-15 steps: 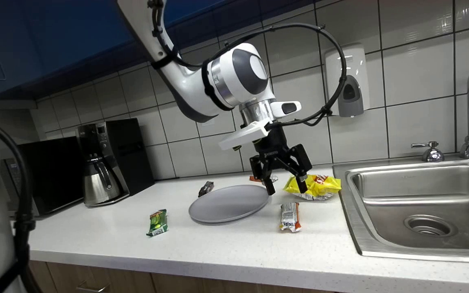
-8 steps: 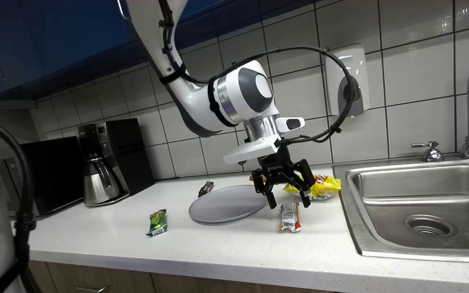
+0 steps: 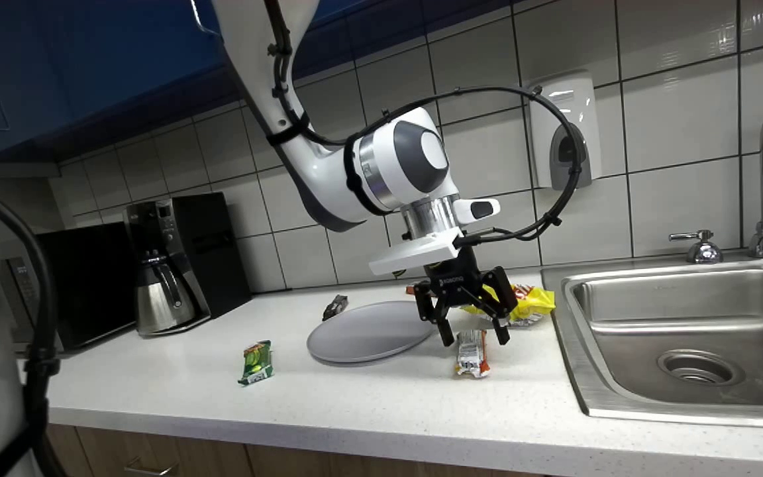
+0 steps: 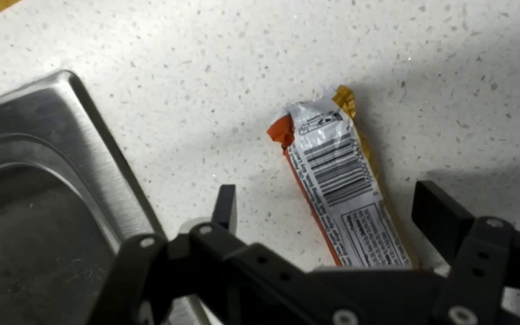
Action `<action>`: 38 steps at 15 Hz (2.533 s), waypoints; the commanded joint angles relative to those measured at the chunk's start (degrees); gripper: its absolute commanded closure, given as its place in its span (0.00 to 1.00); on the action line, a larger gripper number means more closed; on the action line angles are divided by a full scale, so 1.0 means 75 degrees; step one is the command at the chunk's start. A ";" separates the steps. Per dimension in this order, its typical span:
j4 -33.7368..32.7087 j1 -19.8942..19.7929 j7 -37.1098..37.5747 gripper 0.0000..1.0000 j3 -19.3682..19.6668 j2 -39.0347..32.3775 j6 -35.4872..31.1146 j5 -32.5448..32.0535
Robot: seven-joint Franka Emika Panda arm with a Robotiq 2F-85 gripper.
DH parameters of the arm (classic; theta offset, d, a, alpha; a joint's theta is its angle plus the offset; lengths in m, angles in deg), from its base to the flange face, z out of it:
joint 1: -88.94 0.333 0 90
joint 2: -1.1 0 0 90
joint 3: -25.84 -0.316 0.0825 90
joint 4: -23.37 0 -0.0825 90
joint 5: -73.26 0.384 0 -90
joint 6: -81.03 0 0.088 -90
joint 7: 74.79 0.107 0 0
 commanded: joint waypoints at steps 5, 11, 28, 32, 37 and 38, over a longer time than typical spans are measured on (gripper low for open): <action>-0.0013 0.0040 -0.0020 0.00 0.0039 0.0000 0.0016 0.0021; -0.0046 -0.0034 -0.0664 0.00 -0.0081 -0.0063 -0.0170 0.0192; -0.0186 -0.0398 -0.3258 0.34 -0.0172 -0.0251 -0.0159 0.1051; -0.0181 -0.0408 -0.3387 0.66 -0.0172 -0.0236 -0.0141 0.1038; -0.0142 -0.0402 -0.3487 0.82 -0.0171 -0.0145 -0.0083 0.1027; -0.0129 -0.0386 -0.3473 0.82 -0.0177 -0.0094 -0.0041 0.1023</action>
